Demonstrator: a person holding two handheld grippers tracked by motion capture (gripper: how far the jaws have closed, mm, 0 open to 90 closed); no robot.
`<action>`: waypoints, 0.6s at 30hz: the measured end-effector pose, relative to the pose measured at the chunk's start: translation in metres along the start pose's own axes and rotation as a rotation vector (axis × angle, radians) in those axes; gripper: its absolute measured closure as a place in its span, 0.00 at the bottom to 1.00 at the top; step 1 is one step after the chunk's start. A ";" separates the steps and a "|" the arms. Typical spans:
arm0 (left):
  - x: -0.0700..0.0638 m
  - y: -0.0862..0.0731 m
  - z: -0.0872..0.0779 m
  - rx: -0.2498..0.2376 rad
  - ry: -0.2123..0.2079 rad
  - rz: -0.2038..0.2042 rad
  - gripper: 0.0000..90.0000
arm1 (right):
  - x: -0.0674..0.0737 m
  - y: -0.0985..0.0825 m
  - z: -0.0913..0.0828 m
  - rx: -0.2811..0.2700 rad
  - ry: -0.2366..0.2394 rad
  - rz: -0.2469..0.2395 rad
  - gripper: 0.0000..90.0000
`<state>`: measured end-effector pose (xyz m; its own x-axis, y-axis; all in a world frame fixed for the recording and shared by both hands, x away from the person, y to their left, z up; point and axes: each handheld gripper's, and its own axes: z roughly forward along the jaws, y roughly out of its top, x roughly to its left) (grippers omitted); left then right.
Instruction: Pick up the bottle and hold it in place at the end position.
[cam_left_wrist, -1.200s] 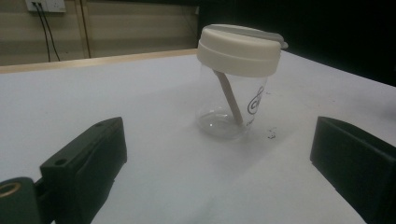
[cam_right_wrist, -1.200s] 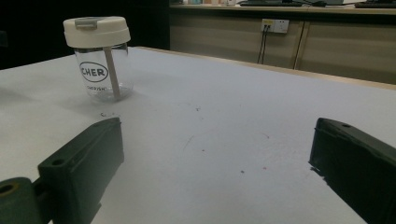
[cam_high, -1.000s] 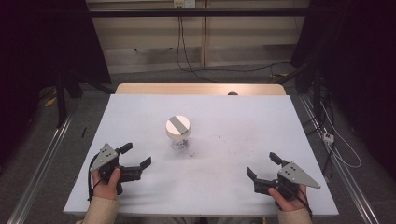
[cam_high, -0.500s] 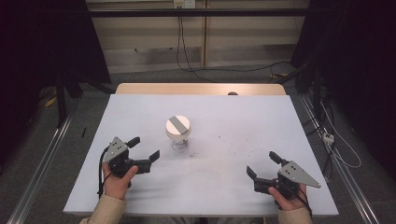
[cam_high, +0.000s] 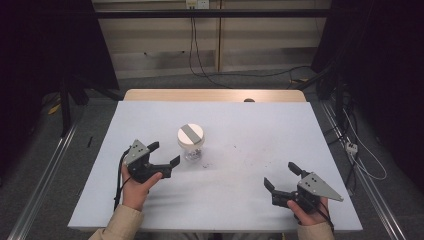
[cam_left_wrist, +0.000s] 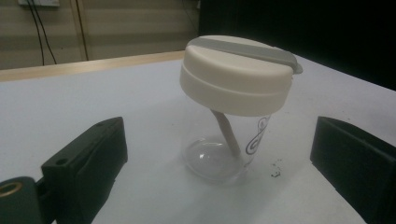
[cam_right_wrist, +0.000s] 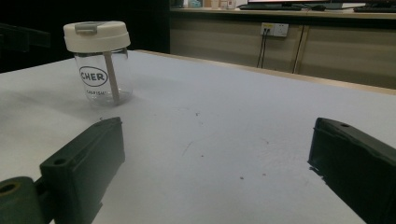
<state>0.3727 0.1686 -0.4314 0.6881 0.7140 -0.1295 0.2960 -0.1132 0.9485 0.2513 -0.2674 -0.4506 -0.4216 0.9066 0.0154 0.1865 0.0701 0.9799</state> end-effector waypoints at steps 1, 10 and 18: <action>-0.001 0.000 0.003 0.002 -0.001 -0.002 0.04 | 0.000 0.000 0.000 0.000 -0.001 0.002 0.04; -0.006 0.004 0.022 0.012 -0.024 0.018 0.05 | 0.000 0.000 0.001 -0.001 0.007 -0.001 0.04; -0.009 0.005 0.033 0.026 -0.035 0.030 0.05 | 0.000 0.000 0.001 -0.002 0.014 -0.004 0.04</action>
<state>0.3902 0.1390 -0.4347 0.7196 0.6854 -0.1111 0.2911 -0.1524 0.9445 0.2520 -0.2673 -0.4510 -0.4348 0.9004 0.0146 0.1836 0.0727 0.9803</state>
